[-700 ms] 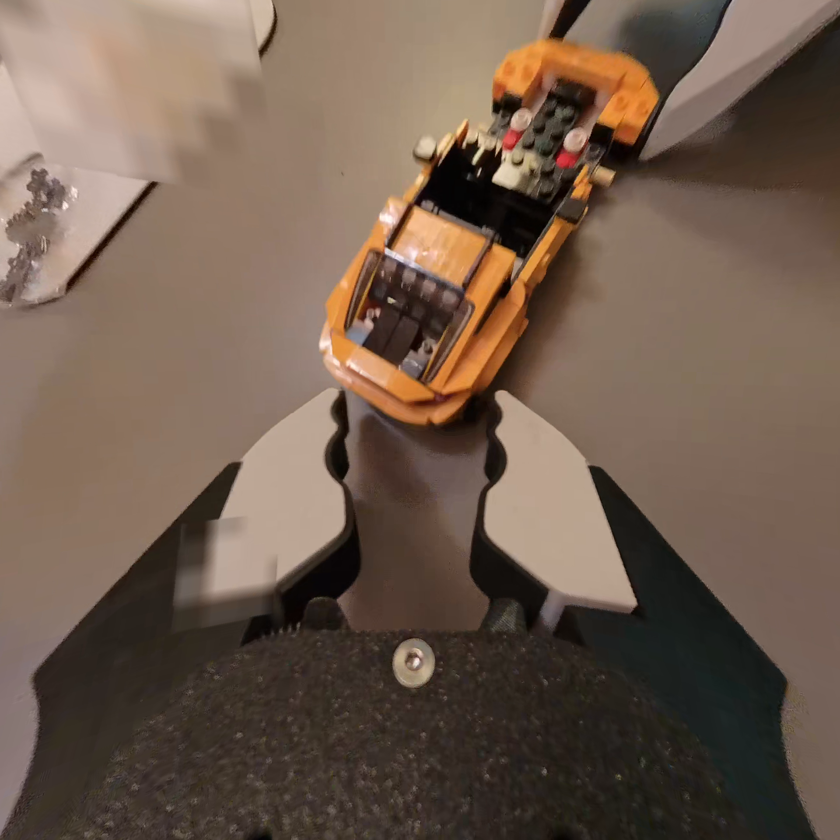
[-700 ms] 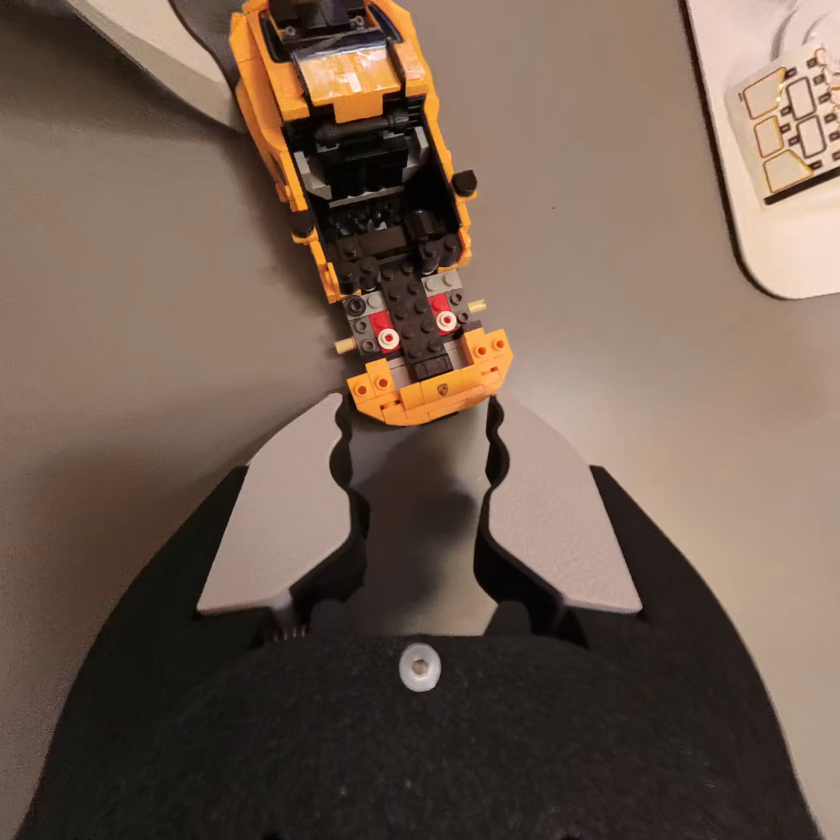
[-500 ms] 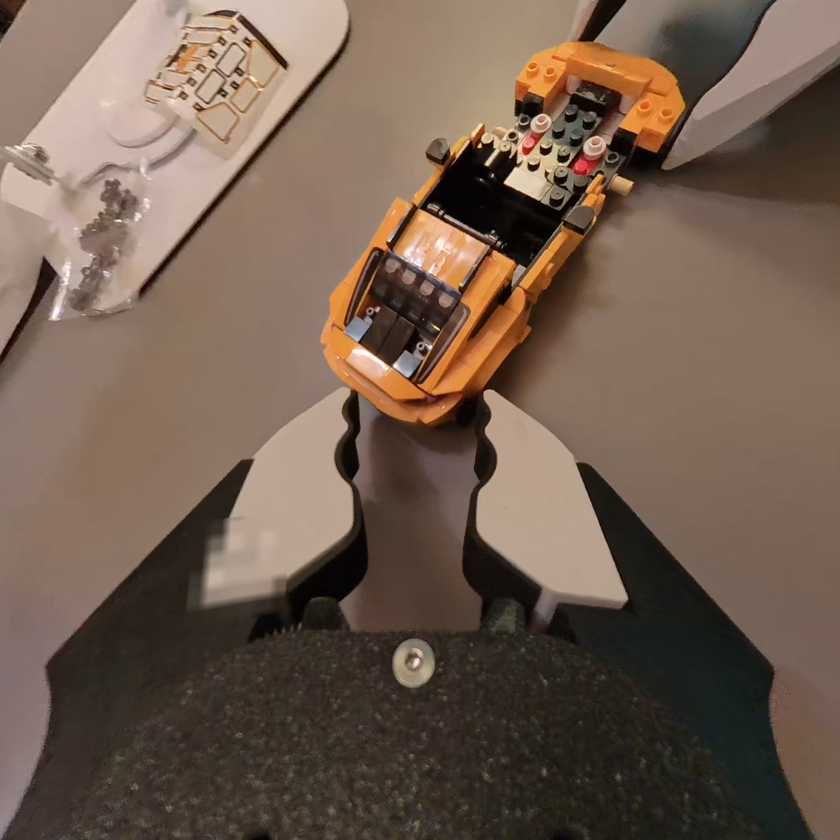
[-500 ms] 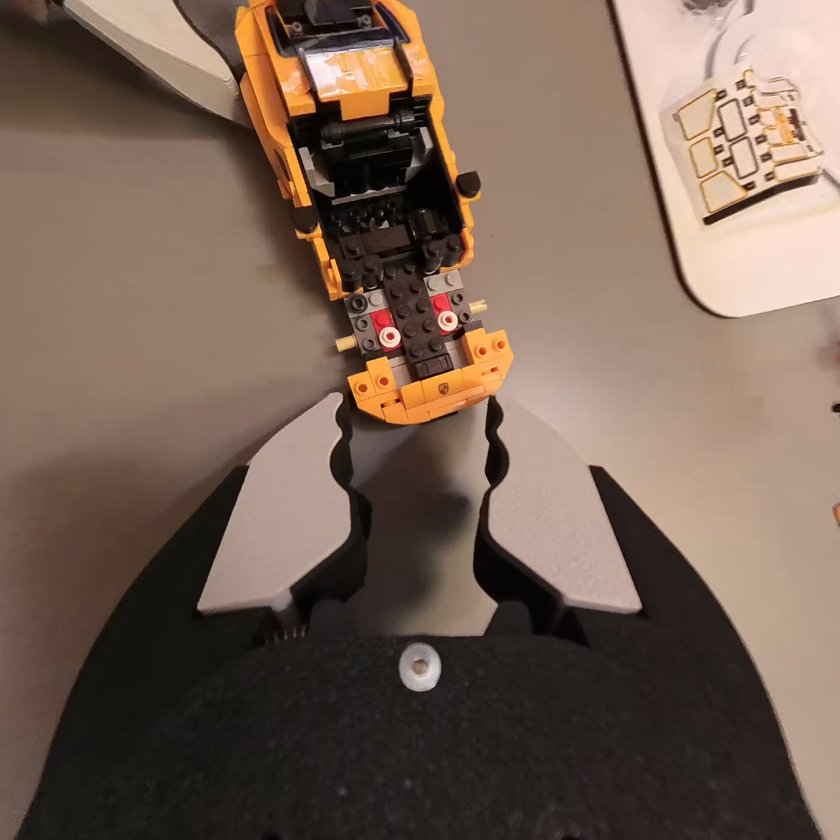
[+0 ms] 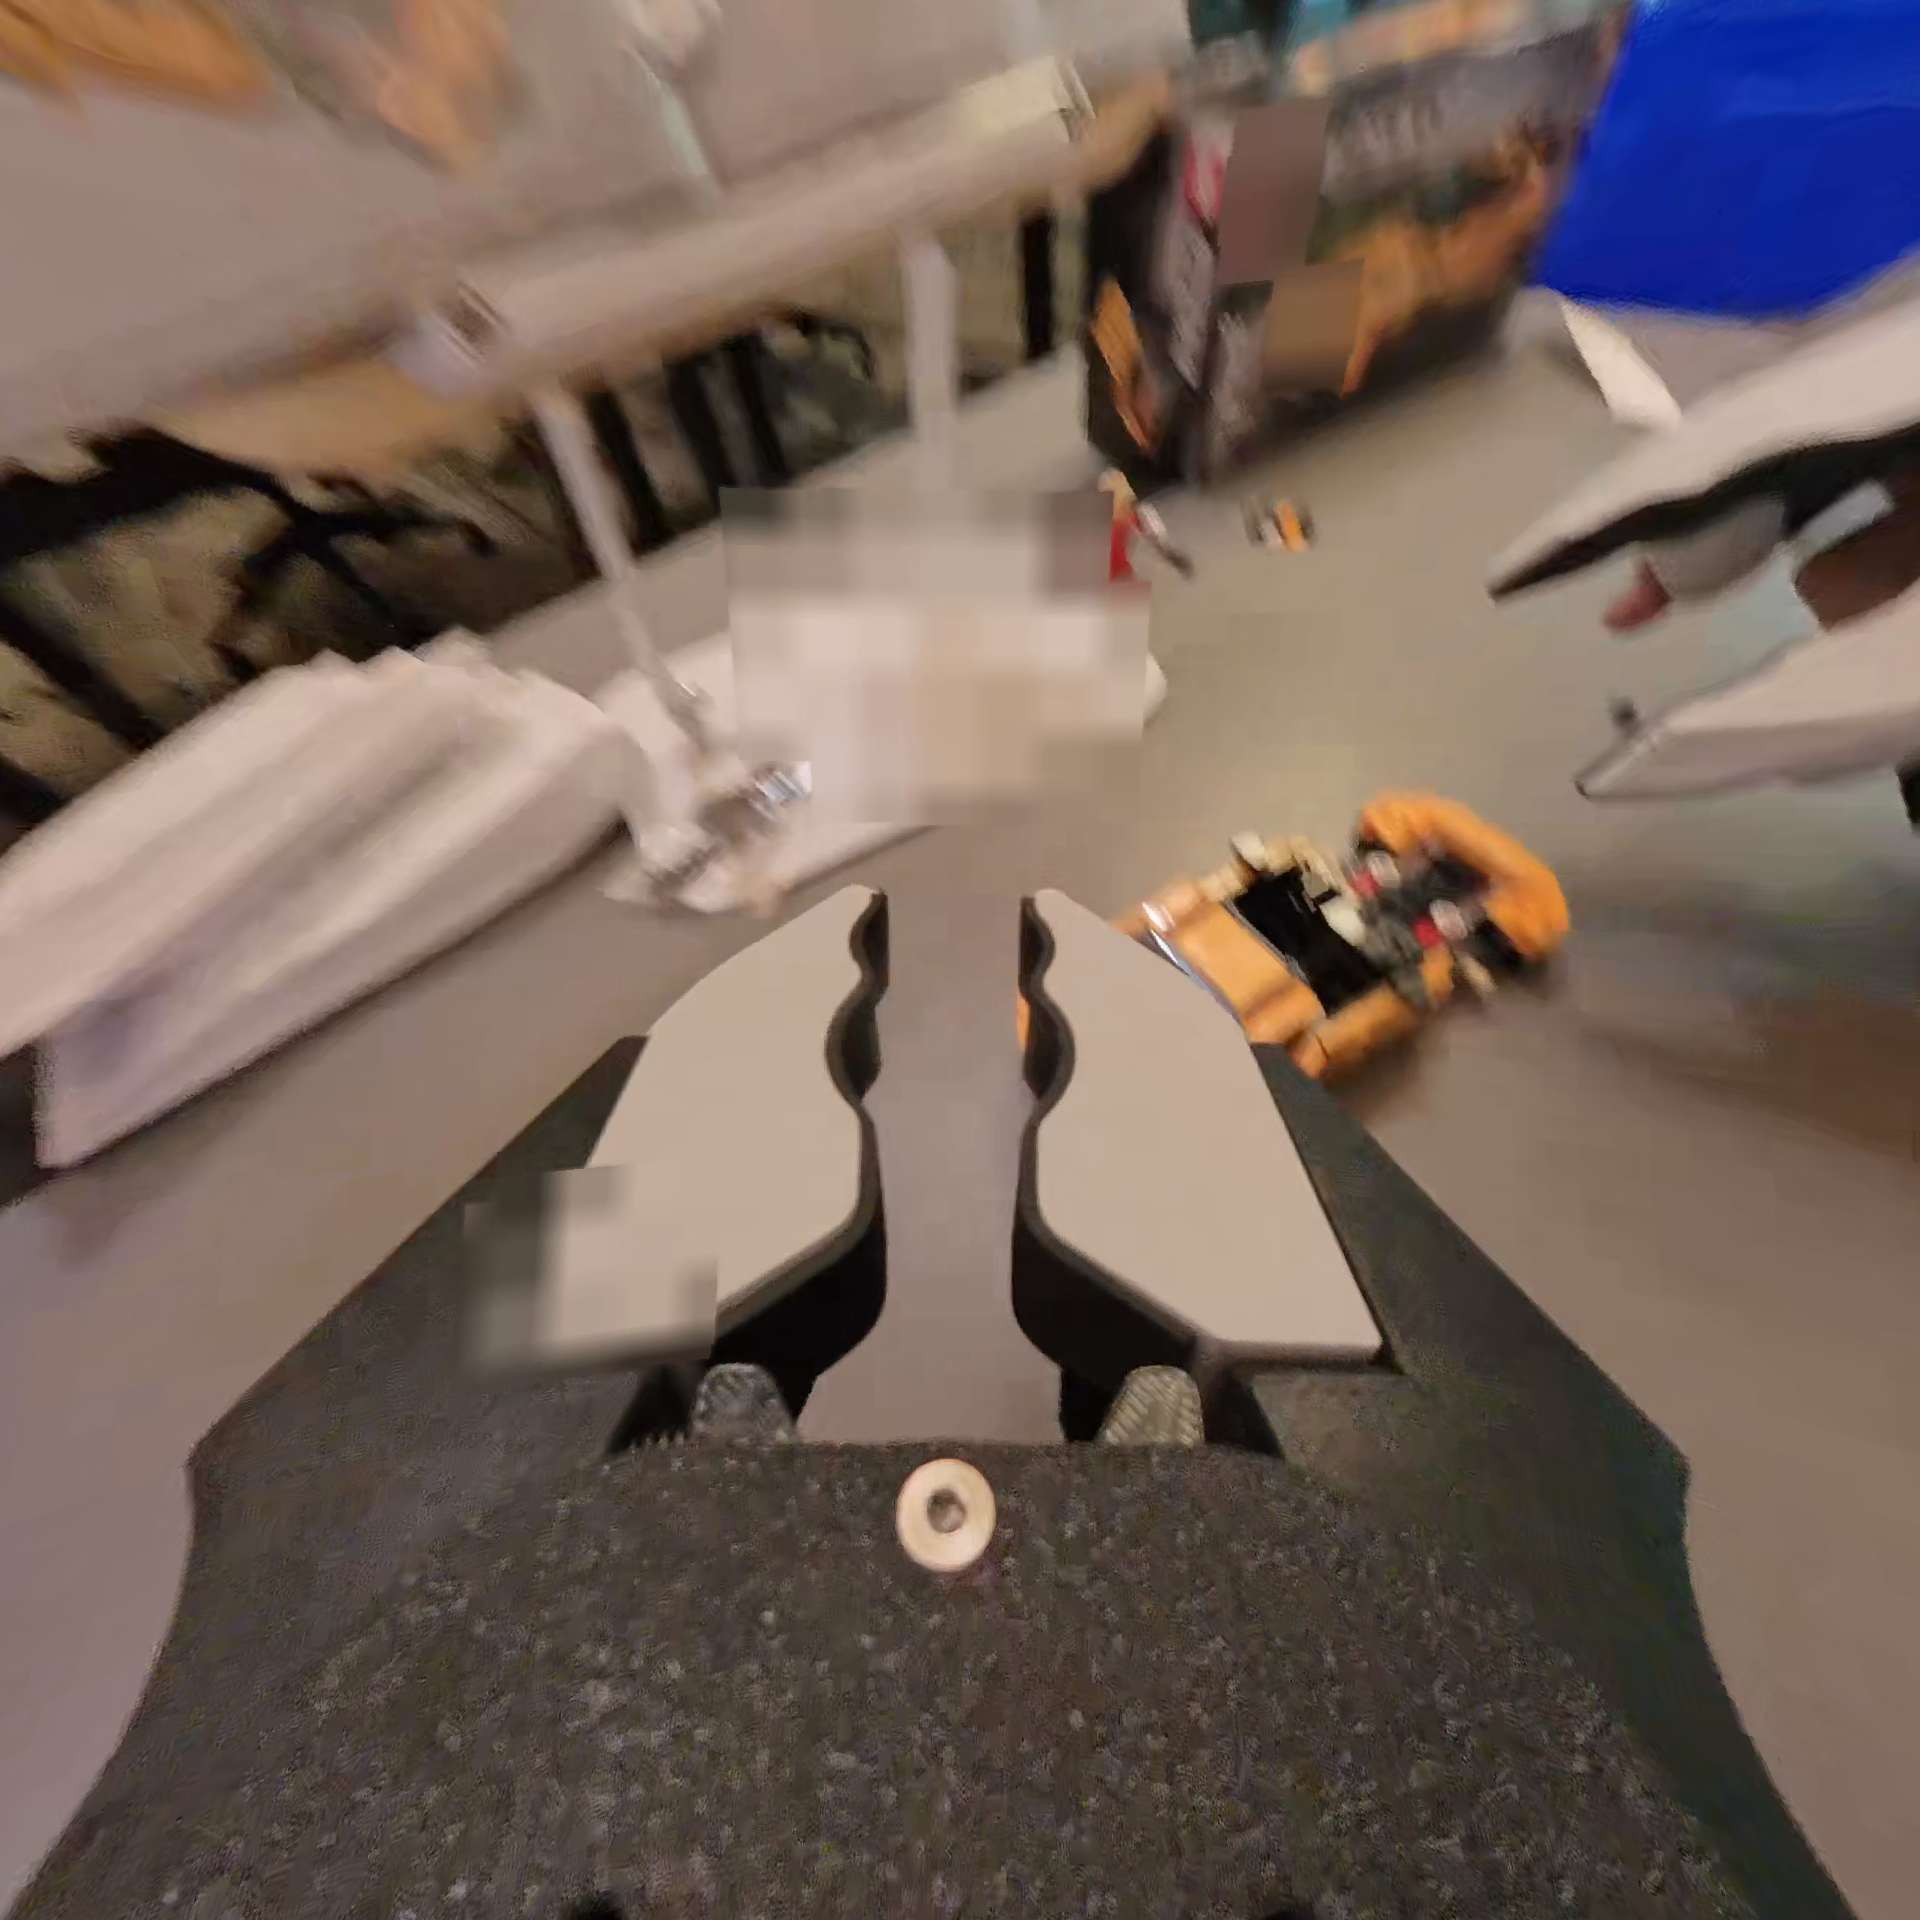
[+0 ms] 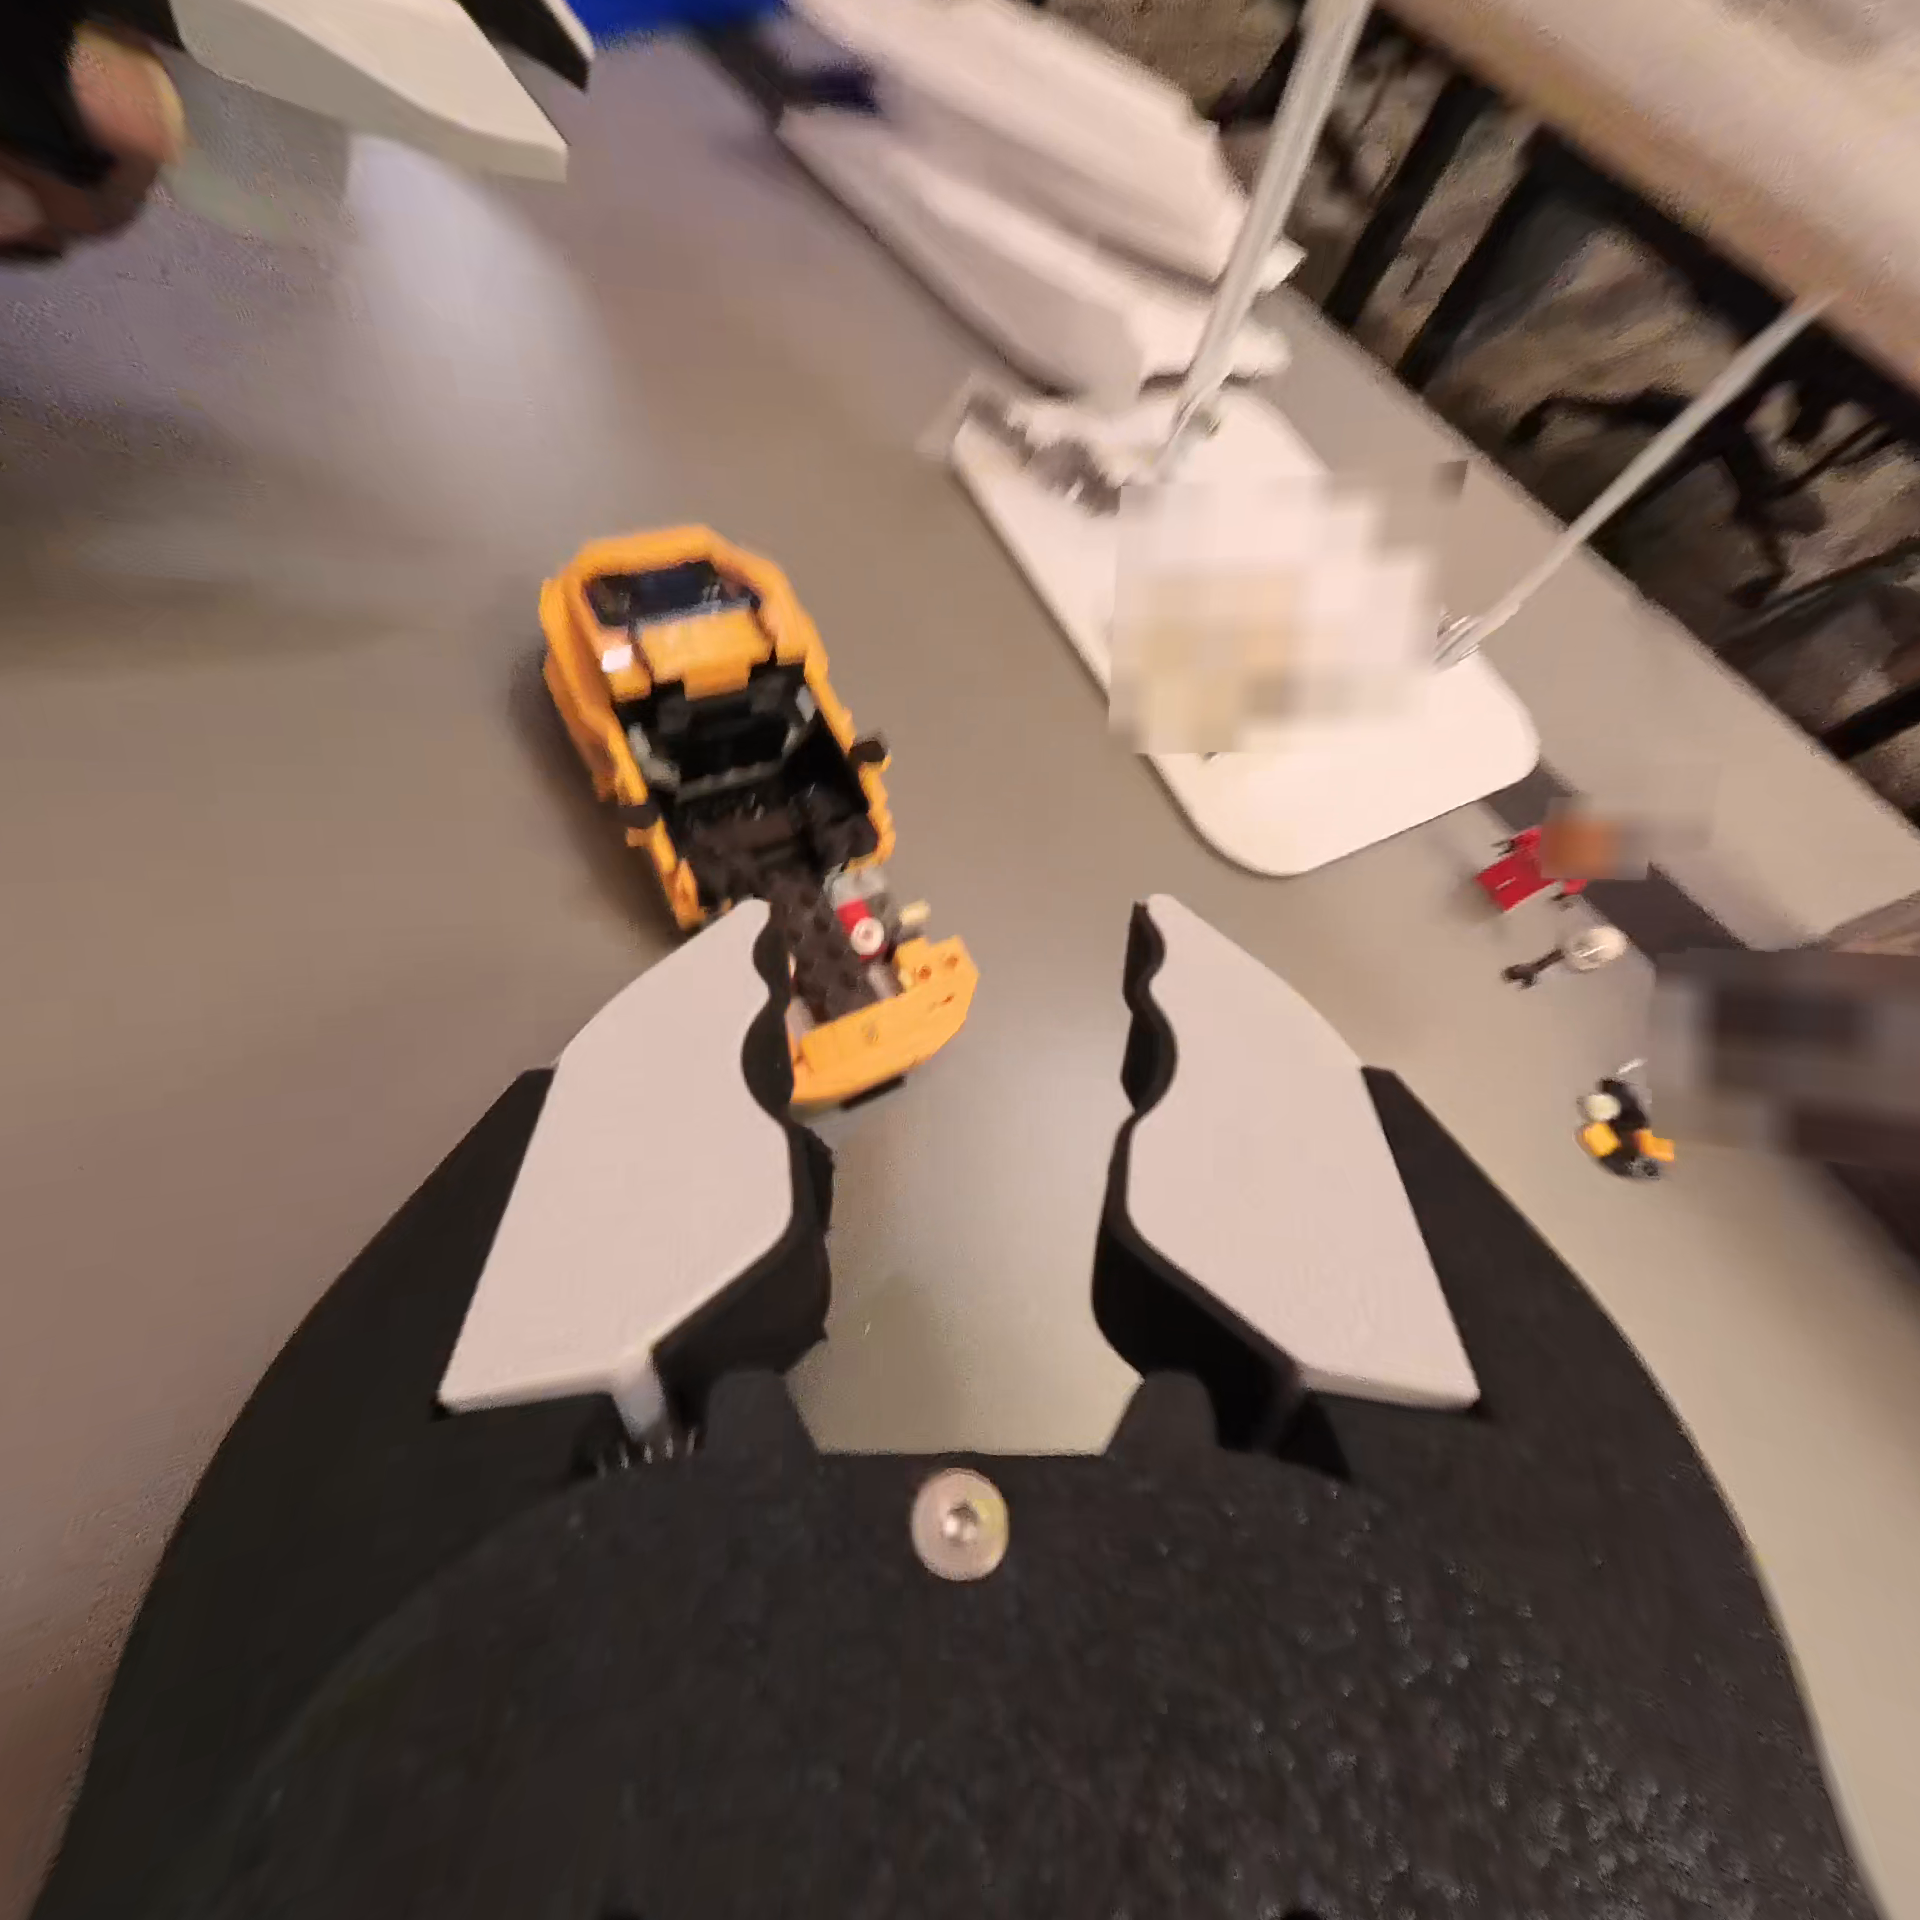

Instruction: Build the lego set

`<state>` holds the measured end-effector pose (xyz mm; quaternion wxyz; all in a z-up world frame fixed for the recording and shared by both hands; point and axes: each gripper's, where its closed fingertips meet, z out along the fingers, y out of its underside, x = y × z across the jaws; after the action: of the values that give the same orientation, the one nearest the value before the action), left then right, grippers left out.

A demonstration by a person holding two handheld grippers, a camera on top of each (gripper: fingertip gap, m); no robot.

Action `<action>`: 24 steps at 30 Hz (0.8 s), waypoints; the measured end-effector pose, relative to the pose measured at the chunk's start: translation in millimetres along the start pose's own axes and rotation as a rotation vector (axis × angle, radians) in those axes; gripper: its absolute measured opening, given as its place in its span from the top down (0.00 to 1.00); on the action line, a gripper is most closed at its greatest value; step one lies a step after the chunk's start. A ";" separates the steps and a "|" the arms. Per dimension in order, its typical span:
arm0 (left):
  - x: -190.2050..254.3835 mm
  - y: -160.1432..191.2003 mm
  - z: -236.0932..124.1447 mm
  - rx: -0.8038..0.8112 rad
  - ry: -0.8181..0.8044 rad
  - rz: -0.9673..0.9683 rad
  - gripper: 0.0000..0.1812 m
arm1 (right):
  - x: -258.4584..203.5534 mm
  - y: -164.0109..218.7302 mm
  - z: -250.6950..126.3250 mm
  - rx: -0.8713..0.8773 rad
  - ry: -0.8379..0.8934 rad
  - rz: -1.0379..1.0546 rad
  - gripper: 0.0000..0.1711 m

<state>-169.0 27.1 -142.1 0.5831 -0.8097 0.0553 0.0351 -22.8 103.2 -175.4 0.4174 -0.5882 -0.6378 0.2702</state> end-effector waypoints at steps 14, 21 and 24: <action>-126.1 -151.0 5.3 0.298 -0.434 -0.086 1.00 | 33.6 -38.7 -77.9 0.350 0.262 0.161 1.00; -172.9 -169.3 30.5 0.252 -0.536 -0.059 1.00 | 46.9 -17.8 -94.8 0.339 0.293 0.215 1.00; -180.0 -169.9 37.2 0.229 -0.545 -0.068 1.00 | 51.1 -14.1 -96.0 0.338 0.288 0.236 1.00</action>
<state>-325.0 124.5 27.7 0.6650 -0.7007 -0.1267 0.2251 53.5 136.7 -104.1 0.5618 -0.6128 -0.4447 0.3333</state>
